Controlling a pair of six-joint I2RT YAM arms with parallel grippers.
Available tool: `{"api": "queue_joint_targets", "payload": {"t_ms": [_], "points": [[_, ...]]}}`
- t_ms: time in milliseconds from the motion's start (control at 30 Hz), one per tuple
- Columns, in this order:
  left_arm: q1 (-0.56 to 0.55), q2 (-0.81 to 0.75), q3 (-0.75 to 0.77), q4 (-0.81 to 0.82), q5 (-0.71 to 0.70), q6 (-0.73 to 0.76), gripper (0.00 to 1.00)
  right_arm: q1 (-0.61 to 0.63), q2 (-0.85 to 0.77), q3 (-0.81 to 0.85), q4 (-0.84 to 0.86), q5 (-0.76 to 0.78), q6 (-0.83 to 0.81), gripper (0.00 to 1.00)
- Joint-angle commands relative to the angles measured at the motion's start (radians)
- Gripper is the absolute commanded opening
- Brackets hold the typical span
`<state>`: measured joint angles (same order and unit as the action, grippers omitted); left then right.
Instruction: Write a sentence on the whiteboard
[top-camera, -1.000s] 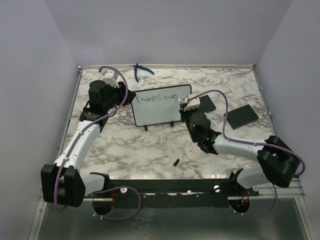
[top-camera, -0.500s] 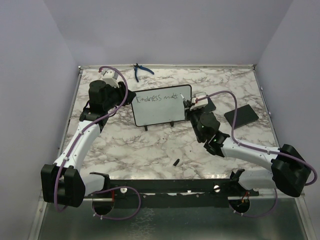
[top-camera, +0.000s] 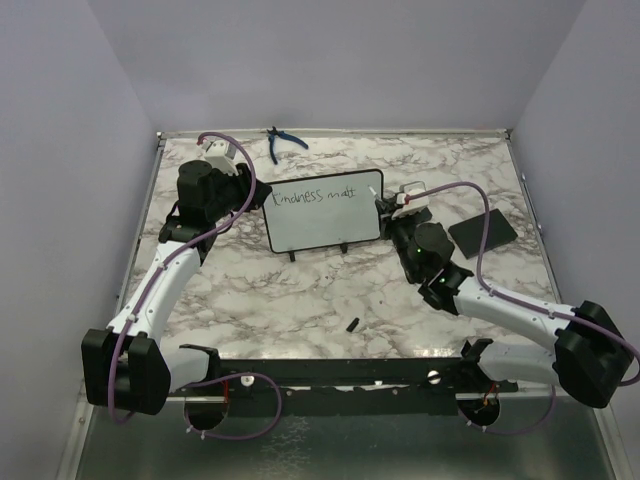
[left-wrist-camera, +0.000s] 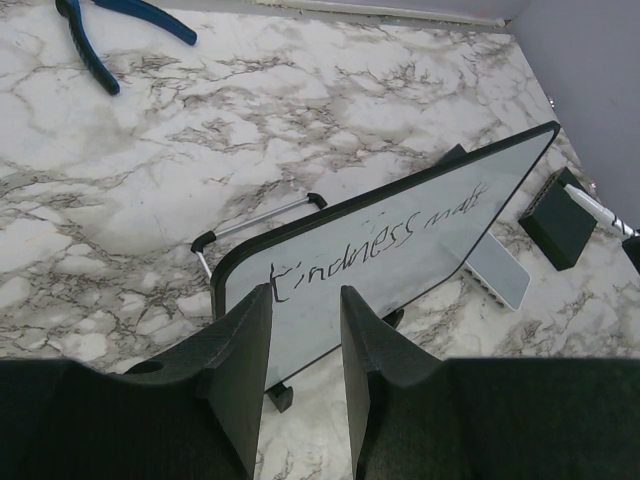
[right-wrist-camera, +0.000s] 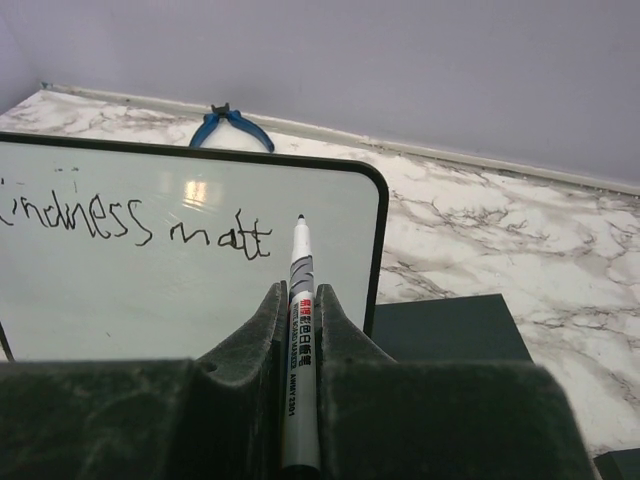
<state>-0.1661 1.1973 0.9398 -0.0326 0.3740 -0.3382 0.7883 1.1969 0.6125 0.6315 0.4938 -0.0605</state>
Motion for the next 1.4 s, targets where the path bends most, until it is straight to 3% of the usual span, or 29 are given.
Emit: {"api": "queue_joint_targets", "payload": {"t_ms": [0,400,1367], "points": [[-0.004,-0.033,-0.018,0.008,-0.019,0.02,0.35,-0.018,-0.047,-0.027,-0.027,-0.092,0.002,0.0],[-0.004,-0.046,-0.024,0.008,-0.037,0.023,0.35,-0.107,-0.088,-0.037,-0.044,-0.289,0.033,0.0],[-0.004,-0.058,-0.022,0.007,-0.034,0.024,0.35,-0.12,0.054,0.021,-0.045,-0.291,0.02,0.01]]}}
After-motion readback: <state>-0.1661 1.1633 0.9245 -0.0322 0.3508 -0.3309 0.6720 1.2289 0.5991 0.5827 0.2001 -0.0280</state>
